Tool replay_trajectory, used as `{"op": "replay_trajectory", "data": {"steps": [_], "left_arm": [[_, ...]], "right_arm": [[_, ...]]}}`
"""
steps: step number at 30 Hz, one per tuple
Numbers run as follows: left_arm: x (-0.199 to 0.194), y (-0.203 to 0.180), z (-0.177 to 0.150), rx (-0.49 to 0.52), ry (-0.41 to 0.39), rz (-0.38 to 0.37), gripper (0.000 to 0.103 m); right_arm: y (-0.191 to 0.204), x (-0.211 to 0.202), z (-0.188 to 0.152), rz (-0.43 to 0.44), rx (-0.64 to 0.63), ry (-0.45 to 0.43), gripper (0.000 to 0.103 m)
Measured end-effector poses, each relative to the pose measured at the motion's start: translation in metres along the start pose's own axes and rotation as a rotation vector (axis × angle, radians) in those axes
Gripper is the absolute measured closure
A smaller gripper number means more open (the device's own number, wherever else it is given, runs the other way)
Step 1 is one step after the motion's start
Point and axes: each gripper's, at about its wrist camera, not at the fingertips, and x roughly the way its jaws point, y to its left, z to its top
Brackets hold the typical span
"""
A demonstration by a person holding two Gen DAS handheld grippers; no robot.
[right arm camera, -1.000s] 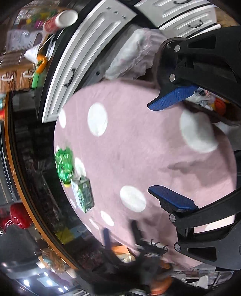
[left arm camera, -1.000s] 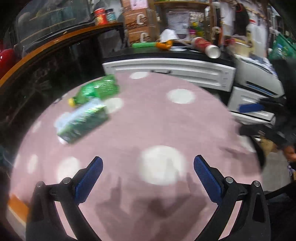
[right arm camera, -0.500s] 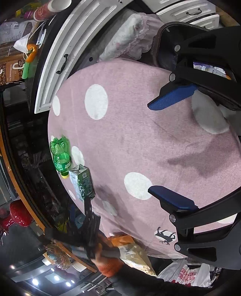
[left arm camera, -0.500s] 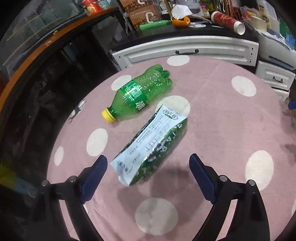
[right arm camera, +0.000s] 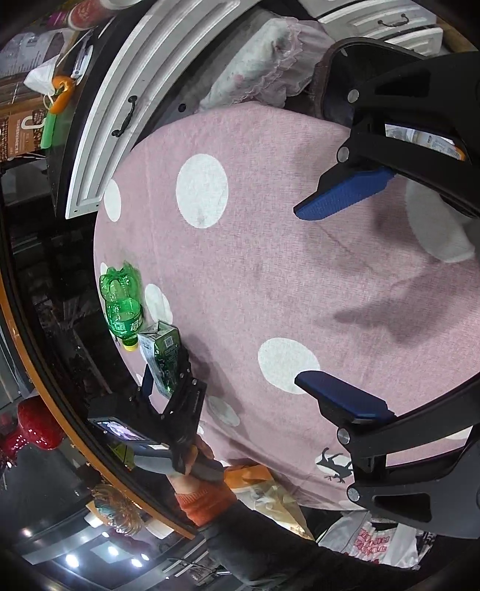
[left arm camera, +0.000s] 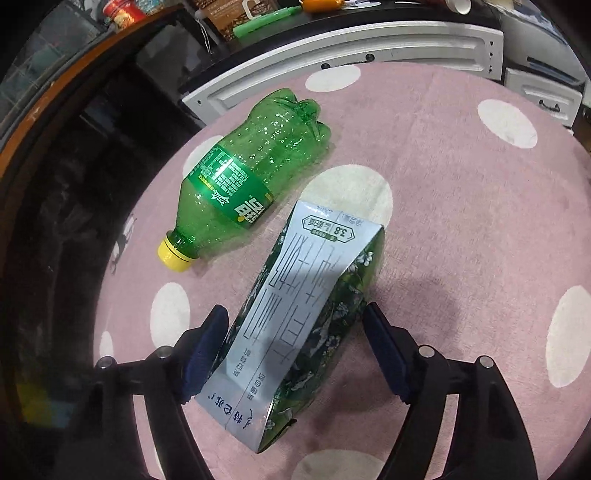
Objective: Collect trash
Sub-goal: 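Grasp the green juice carton with the left gripper, then grasp the green Sprite bottle with the right gripper while the left gripper holds the carton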
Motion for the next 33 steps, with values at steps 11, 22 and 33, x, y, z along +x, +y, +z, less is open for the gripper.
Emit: {"op": "replay_trajectory", "data": {"steps": [11,22,33], "left_arm": [[-0.017,-0.015,-0.011,-0.195,-0.056,0.108,0.046],[-0.050,-0.016,-0.035,-0.497,-0.120,0.105,0.050],[-0.124,-0.057,-0.081,-0.689,-0.304,0.056,0.050]], "right_arm": [[0.008,0.013,0.013,0.004,-0.027,0.005,0.020],[0.016,0.027,0.030,0.002,-0.111,0.030,0.020],[0.044,0.073,0.090,0.023,-0.338,0.103,0.020]]}}
